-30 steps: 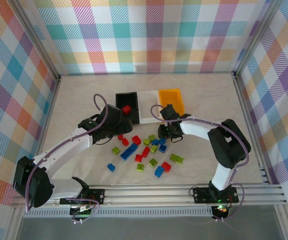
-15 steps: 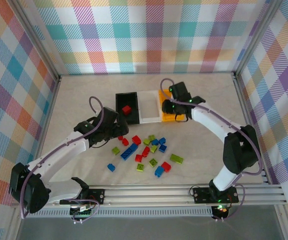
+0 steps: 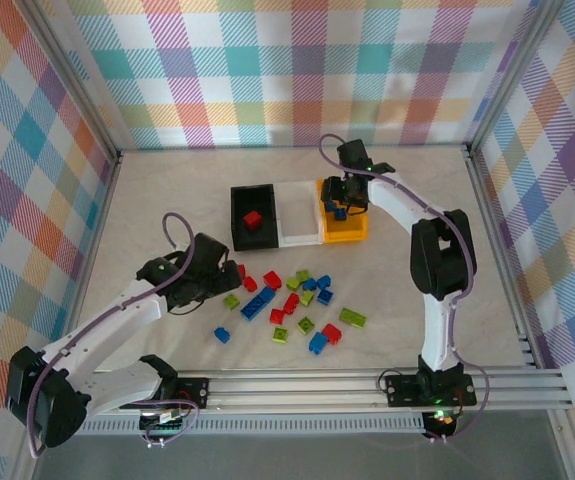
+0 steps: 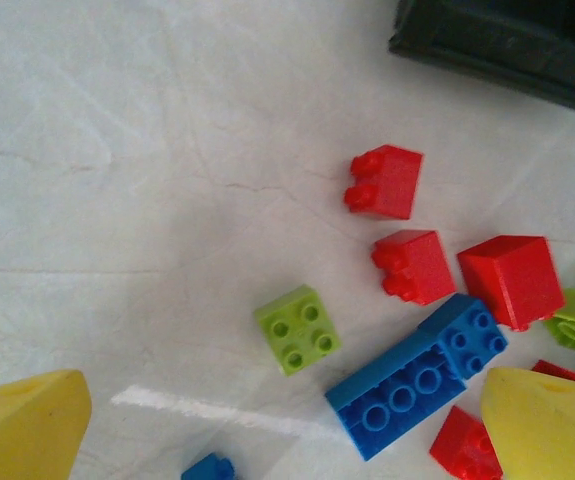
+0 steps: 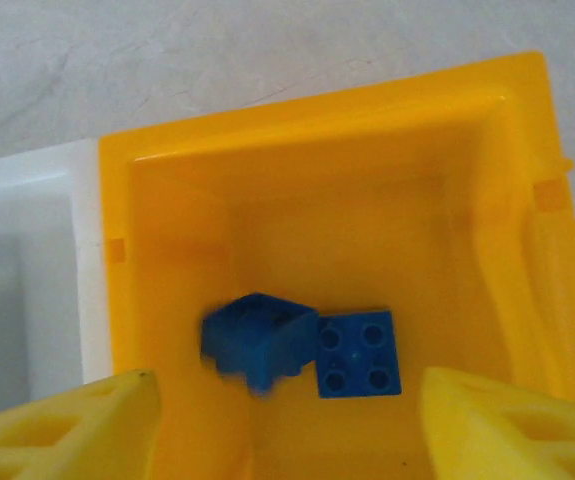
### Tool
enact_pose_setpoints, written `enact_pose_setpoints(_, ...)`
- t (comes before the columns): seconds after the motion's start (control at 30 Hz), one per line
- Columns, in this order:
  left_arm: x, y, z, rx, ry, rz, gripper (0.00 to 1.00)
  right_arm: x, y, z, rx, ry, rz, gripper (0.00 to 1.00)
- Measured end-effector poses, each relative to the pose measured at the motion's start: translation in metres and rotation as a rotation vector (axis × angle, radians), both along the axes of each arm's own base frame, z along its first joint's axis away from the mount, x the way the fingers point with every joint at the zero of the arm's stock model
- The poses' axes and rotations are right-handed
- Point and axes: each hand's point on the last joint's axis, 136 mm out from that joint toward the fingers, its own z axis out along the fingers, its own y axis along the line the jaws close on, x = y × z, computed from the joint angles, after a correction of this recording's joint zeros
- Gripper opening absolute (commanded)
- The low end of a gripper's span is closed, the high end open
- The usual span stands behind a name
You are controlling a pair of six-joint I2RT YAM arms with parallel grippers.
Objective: Sort the legos into containers by color
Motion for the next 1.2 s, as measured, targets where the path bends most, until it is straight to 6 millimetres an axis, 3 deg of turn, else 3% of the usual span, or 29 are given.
enact_pose_setpoints(0.17,-0.013,0.005,-0.013,0.014,0.063,0.001,0.9,-0.004,0.005,0.023,0.041,-0.041,0.022,0.76)
enact_pose_setpoints(0.33,-0.038,0.003,-0.04,0.003,0.18,-0.033,0.87,-0.034,0.002,0.041,0.073,-0.072,0.042,0.76)
enact_pose_setpoints(0.43,-0.055,0.0,-0.054,-0.008,0.244,-0.059,0.86,-0.049,-0.001,0.034,0.081,-0.061,0.048,0.76)
enact_pose_setpoints(0.57,-0.078,-0.011,-0.067,-0.018,0.307,-0.116,0.81,-0.063,-0.007,0.01,0.068,-0.014,0.045,0.76)
enact_pose_setpoints(0.73,-0.097,-0.011,-0.085,-0.012,0.373,-0.123,0.73,-0.071,-0.009,-0.002,0.07,0.01,0.035,0.75)
enact_pose_setpoints(1.03,-0.095,-0.016,-0.101,-0.003,0.402,-0.109,0.68,-0.07,-0.008,0.023,0.099,-0.059,0.039,0.74)
enact_pose_setpoints(1.2,-0.09,-0.017,-0.107,0.029,0.411,-0.122,0.52,-0.074,-0.01,0.022,0.098,-0.057,0.039,0.74)
